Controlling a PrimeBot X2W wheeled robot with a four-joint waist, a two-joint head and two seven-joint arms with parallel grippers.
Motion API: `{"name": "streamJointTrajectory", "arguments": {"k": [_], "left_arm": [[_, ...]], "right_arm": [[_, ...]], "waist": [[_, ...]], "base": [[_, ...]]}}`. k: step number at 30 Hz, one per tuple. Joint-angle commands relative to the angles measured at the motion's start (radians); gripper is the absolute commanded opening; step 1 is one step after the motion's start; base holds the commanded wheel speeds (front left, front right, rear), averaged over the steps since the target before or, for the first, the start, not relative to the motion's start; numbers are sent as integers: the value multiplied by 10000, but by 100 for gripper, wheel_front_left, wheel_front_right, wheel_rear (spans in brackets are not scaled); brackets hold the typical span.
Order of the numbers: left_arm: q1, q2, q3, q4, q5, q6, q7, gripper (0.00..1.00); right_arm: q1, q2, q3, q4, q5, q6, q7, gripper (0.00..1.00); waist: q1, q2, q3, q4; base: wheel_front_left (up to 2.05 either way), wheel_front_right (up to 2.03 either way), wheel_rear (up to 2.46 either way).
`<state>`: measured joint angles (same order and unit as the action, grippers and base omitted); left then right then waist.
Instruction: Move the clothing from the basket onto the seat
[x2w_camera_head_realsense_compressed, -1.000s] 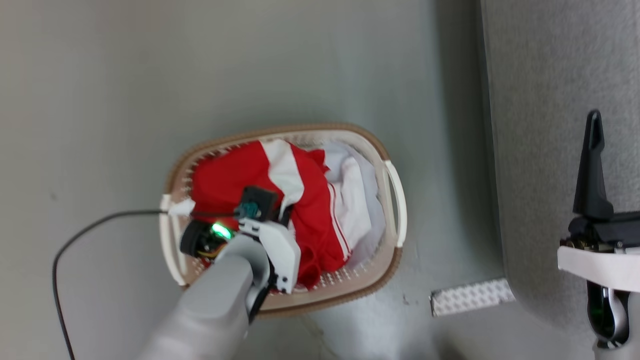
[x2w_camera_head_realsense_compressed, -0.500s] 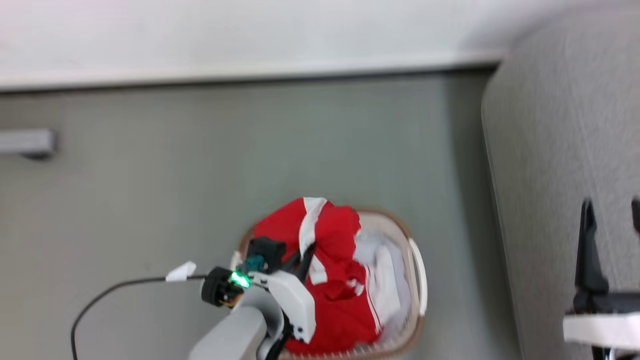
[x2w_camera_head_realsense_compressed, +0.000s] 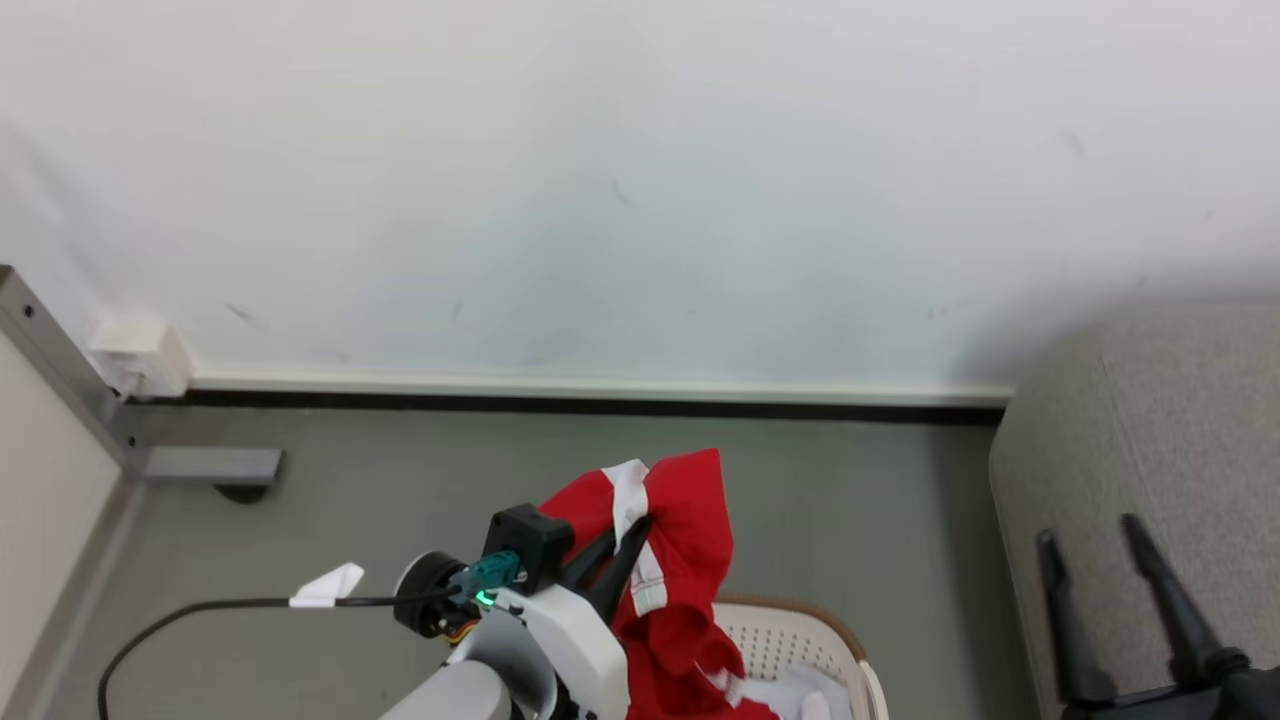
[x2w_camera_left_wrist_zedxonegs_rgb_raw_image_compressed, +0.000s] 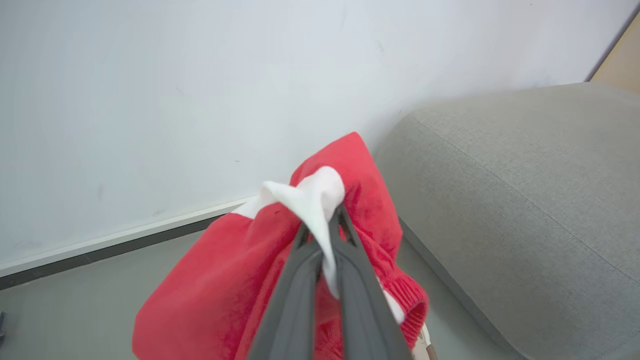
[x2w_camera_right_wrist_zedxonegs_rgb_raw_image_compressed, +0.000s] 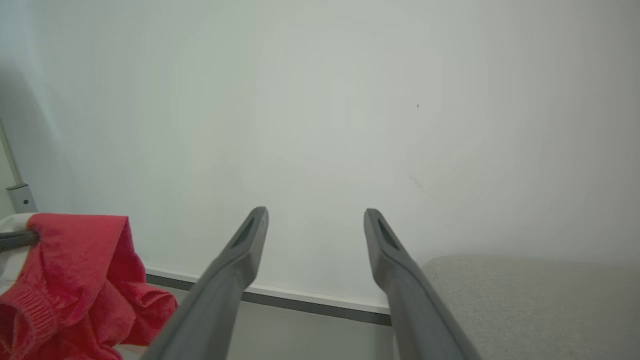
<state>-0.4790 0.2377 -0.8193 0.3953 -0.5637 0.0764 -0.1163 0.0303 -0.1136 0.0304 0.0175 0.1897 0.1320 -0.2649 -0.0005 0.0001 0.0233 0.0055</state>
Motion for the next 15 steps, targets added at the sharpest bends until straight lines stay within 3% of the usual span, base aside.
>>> {"name": "streamJointTrajectory", "arguments": {"k": [1,9,15], "left_arm": [[189,264,-42,-543,108,126,333,0],[34,1176,-105,-3349,172,452,1816,0],[-189,1146,-336,-4116,233,383,2300,0]], "right_arm": [[142,-240,399,-35,372,-24,7,100],[-665,-1939,3344,-8,2454,-25,7,100],[-1774,-2957,5434,24,4053,-25,91,100]], "waist": [[5,-1,-476,293],[5,-1,-586,542],[5,-1,-604,655]], "base": [[0,0,0],[0,0,0],[0,0,0]]}}
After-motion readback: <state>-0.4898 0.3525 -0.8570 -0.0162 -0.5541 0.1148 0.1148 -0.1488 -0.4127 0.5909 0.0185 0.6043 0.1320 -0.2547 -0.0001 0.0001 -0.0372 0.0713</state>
